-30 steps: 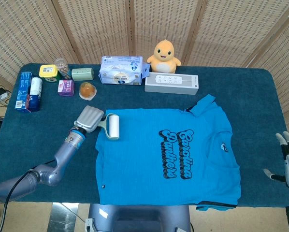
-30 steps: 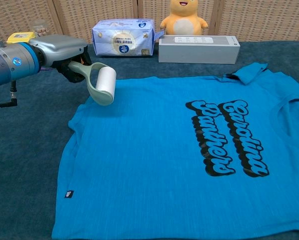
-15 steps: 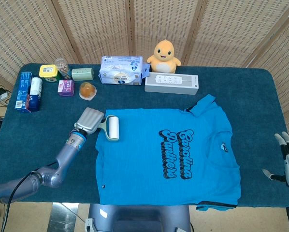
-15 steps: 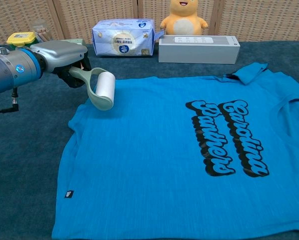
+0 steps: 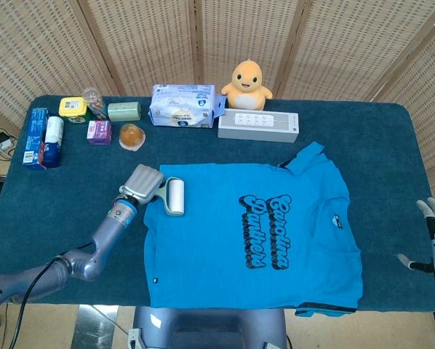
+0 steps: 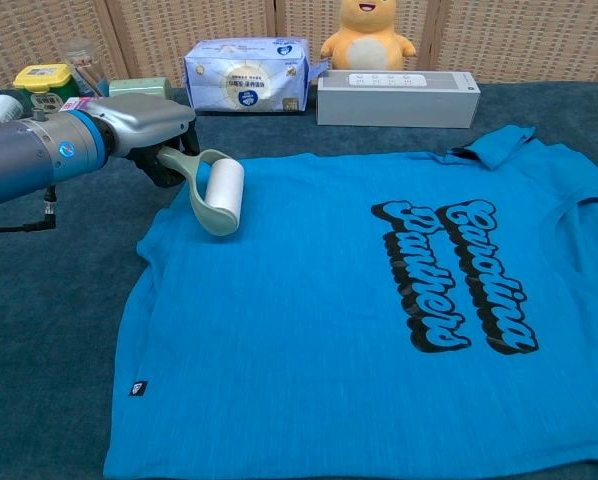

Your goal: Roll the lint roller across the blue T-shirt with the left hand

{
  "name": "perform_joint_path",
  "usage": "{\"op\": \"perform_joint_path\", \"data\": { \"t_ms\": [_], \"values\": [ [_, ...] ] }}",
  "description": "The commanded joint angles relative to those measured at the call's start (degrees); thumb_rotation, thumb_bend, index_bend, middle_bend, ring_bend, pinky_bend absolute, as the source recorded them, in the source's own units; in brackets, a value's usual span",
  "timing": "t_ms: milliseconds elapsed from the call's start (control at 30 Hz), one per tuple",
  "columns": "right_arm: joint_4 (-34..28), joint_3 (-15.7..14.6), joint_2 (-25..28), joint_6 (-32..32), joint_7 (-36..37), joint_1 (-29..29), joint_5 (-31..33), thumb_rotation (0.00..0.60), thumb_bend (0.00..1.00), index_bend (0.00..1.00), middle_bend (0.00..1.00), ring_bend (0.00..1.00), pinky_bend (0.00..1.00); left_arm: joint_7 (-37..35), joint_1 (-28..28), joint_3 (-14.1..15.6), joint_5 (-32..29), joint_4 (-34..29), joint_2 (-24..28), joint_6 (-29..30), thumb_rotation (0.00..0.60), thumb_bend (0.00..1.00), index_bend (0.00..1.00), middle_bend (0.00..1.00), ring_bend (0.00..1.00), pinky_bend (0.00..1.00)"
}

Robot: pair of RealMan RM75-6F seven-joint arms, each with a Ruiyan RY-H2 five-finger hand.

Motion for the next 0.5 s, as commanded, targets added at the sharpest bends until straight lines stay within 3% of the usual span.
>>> {"op": "perform_joint_path", "data": {
  "t_ms": [33,500],
  "values": [
    [-0.01,-0.02,0.05,-0.06,0.09,0.01,0.00,0.600,0.00,0.00,0.00,0.00,0.00,0.33,-0.67,0.13,-0.17,0.69,-0.63,-0.75,0.600,0.67,0.90,0.96,0.84,0.99],
    [-0.20,0.15,0.52,0.12,0.82,-0.13,0.14,0.600,0.00,0.00,0.00,0.00,0.00,6.65,-3.35,-0.23,-2.67,2.43,-4.91,0.81,0.600,0.67,0.90,0.96,0.84,0.99]
  ]
}}
